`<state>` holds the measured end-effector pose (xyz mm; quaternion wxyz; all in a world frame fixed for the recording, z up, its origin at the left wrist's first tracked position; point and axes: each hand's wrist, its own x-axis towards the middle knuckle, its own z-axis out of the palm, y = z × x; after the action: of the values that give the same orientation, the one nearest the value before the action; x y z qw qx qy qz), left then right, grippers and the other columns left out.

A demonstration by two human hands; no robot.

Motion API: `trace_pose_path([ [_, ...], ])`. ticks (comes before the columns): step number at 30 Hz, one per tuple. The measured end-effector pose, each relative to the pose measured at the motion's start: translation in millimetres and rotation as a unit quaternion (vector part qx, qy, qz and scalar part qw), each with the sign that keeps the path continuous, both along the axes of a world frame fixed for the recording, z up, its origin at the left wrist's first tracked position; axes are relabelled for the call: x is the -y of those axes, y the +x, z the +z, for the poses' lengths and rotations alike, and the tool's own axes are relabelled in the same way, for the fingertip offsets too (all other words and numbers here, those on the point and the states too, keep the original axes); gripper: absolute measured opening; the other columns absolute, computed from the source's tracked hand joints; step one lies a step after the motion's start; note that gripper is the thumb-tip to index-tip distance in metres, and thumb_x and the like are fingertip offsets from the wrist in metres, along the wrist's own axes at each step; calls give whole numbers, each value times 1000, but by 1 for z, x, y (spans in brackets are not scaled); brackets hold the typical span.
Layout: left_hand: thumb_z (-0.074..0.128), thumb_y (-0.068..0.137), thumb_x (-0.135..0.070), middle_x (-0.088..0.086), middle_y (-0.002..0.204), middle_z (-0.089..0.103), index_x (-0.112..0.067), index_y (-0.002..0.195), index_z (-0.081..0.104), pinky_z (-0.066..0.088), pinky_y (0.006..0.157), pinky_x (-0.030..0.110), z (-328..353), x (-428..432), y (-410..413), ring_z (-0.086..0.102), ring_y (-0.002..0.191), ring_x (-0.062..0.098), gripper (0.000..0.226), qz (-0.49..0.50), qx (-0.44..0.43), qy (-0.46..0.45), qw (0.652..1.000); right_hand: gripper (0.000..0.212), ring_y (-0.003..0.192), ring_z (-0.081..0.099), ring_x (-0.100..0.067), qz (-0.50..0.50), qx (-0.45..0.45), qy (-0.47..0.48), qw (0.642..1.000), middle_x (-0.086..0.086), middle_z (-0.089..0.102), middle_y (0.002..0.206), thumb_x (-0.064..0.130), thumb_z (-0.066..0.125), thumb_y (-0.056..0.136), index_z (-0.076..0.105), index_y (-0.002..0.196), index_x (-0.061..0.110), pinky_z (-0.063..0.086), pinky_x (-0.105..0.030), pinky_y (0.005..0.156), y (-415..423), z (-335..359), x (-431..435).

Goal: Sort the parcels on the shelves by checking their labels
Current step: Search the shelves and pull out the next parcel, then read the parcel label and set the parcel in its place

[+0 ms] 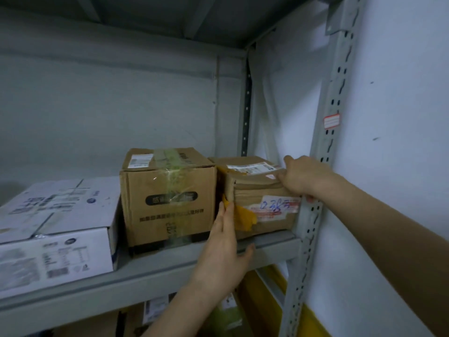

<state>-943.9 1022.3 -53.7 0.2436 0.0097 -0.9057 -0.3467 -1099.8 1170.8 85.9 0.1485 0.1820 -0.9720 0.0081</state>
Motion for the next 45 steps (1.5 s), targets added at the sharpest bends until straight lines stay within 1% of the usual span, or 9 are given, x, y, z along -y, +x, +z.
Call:
trace_pose_path([
  [4, 67, 94, -34, -16, 157, 36, -47, 157, -6, 33, 120, 29, 8, -9, 4, 38, 142, 5, 97, 10, -27, 102, 994, 54, 72, 56, -20, 48, 74, -70, 994, -7, 55, 100, 58, 42, 100, 52, 128, 13, 48, -34, 66, 8, 4, 1],
  [10, 63, 98, -29, -49, 117, 32, -46, 156, 5, 37, 71, -8, 1, -38, 48, 43, 84, -40, 84, 38, -30, 150, 987, 50, 84, 58, -25, 94, -83, -156, 980, -4, 61, 99, 60, 38, 99, 47, 133, 24, 39, -32, 62, 63, -23, -53],
  [16, 58, 87, -63, -34, 132, 47, -49, 150, 29, 42, 99, 15, 0, -60, 76, 46, 121, -17, 71, 113, -96, 137, 979, 51, 104, 63, -30, 64, -43, -349, 934, -6, 67, 117, 59, 46, 95, 54, 131, 24, 43, -36, 77, 82, -71, -101],
  [19, 50, 84, -77, -27, 148, 39, -44, 155, 27, 37, 106, 23, 15, -61, 63, 40, 134, -2, 81, 81, -44, 192, 977, 37, 87, 66, -17, 102, 115, -496, 855, 2, 73, 102, 55, 50, 95, 65, 108, 24, 51, -38, 81, 69, -71, -104],
  [22, 48, 85, -76, -25, 150, 44, -46, 155, 27, 36, 88, 12, 24, -71, 54, 43, 125, -4, 79, 45, -14, 281, 959, 25, 73, 72, -8, 144, 238, -585, 761, 9, 76, 75, 42, 49, 100, 67, 94, 26, 52, -29, 67, 70, -79, -106],
  [28, 52, 89, -64, -43, 104, 58, -55, 130, 46, 45, 69, 2, 13, -93, 76, 58, 92, -23, 42, 31, -17, 323, 946, 16, 104, 70, -16, 147, 268, -683, 664, 6, 76, 106, 34, 59, 97, 67, 111, 32, 54, -40, 92, 95, -134, -125],
  [30, 58, 90, -55, -39, 109, 66, -59, 119, 49, 51, 75, 5, 8, -98, 88, 60, 98, -22, 31, 12, -9, 308, 951, 17, 106, 69, -13, 156, 255, -694, 656, 9, 75, 109, 37, 65, 94, 67, 111, 36, 54, -39, 94, 113, -149, -131],
  [35, 74, 80, -45, -21, 130, 67, -42, 146, 45, 56, 99, 34, -34, -98, 140, 65, 116, 4, 72, -40, 30, 332, 942, 31, 104, 69, -3, 150, 182, -687, 687, 18, 74, 109, 29, 69, 92, 65, 123, 35, 57, -27, 86, 182, -181, -151],
  [45, 74, 73, -6, -10, 141, 62, -28, 147, 48, 57, 89, 24, -107, -69, 311, 62, 127, 13, 82, -53, 17, 437, 898, 51, 105, 69, -3, 177, 170, -688, 683, 18, 73, 113, 26, 68, 90, 56, 139, 17, 55, -14, 77, 362, -250, -125],
])
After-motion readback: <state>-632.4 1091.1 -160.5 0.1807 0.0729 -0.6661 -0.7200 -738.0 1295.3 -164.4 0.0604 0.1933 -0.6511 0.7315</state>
